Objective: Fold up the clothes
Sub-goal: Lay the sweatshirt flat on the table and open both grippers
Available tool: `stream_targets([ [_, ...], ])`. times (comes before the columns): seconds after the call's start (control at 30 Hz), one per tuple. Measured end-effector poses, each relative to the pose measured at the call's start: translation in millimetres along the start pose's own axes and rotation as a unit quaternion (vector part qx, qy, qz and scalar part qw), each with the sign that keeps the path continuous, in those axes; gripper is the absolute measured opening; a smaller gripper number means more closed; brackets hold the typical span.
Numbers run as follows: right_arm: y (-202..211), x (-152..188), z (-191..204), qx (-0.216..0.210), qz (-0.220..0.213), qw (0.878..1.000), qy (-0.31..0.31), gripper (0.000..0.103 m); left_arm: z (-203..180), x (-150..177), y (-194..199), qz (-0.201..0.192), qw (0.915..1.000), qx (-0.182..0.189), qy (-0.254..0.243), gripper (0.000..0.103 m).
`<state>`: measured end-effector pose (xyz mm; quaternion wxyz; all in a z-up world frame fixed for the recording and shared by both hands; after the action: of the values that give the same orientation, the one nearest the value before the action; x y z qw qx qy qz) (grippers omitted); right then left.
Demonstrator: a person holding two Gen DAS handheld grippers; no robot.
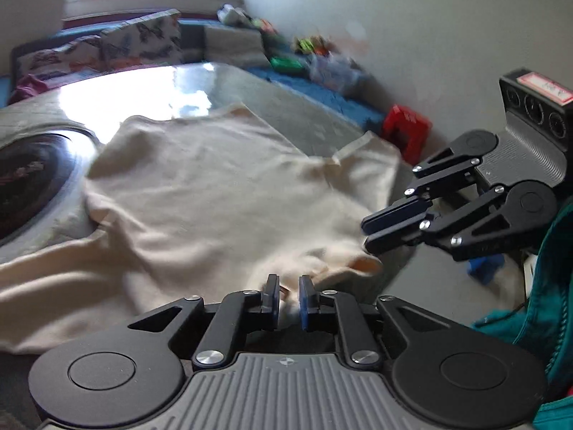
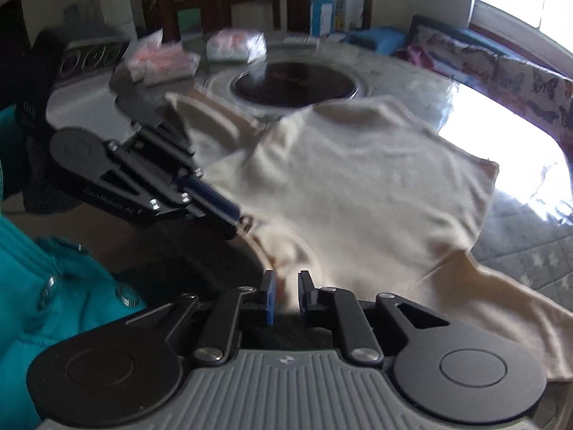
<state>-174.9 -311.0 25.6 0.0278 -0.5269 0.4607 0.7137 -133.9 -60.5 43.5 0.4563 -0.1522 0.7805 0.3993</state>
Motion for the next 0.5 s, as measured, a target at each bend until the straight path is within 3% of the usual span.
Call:
stream_targets([
  [0.17, -13, -13, -21, 0.041, -0.031, 0.999, -0.019, 0.020, 49, -5, 18, -0.043, 0.9933, -0.090, 0.059, 0.014],
  [0.3, -35, -3, -36, 0.059, -0.025, 0.996, -0.056, 0.024, 95, 1, 31, -0.062, 0.9791, -0.165, 0.102, 0.014],
  [0.5, -55, 10, -41, 0.075, -0.013, 0.996, -0.055, 0.038, 151, 14, 53, -0.081, 0.9554, -0.250, 0.135, 0.014],
])
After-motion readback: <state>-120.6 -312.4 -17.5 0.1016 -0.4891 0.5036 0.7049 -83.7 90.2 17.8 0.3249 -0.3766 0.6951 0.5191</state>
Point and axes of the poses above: each gripper's, at about its wrist camera, not at the fingertips, and y roughly against the way its jaws point, z to its left, x to its underside, the point moved 2 cm from there along -y, roughly the way its jaws point, and after that the axes turned 12 degrees about -z, right-handed, at the moved point
